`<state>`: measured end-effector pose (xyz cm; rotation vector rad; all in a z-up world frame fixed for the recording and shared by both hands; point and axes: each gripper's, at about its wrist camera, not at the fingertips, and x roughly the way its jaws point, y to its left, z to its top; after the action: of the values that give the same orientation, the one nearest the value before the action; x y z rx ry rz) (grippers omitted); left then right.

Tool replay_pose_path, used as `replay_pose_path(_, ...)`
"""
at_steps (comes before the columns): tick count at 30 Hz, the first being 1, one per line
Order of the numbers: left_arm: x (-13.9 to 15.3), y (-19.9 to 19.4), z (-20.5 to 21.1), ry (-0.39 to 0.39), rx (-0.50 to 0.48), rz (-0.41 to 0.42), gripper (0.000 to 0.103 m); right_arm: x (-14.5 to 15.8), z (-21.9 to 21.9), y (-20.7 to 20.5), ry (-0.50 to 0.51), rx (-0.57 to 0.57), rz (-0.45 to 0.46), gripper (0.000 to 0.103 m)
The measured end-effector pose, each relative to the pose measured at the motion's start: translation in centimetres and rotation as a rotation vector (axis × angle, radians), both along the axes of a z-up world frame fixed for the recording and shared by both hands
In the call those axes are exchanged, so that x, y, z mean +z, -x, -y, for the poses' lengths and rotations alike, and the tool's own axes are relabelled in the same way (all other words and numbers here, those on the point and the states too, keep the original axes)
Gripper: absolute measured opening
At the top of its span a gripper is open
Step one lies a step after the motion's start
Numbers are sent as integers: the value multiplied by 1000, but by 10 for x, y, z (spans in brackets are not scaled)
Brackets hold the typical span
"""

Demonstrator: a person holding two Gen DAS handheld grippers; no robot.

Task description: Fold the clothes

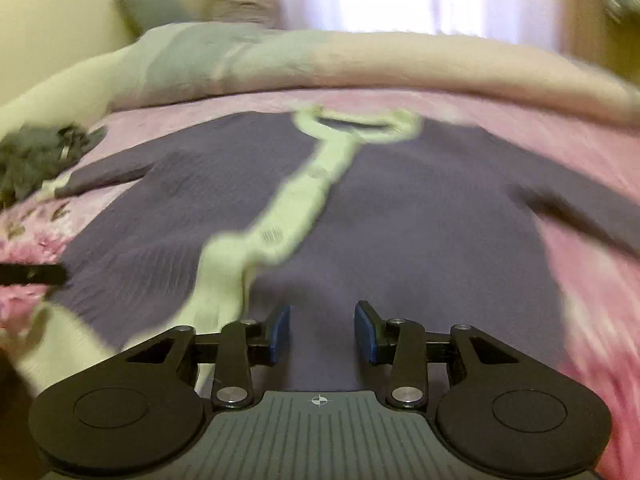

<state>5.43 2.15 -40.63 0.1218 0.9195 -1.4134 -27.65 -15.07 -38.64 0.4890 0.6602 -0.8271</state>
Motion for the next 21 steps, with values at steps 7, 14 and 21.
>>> replay_pose_path(7, 21, 26, -69, 58, 43, -80, 22, 13, -61, 62, -246, -132, 399, 40)
replay_pose_path(14, 26, 34, -78, 84, 51, -87, 25, -21, -19, 33, -527, -137, 688, 39)
replay_pose_path(21, 15, 24, -68, 66, 79, -97, 25, -46, 35, -13, -664, -143, 570, 37)
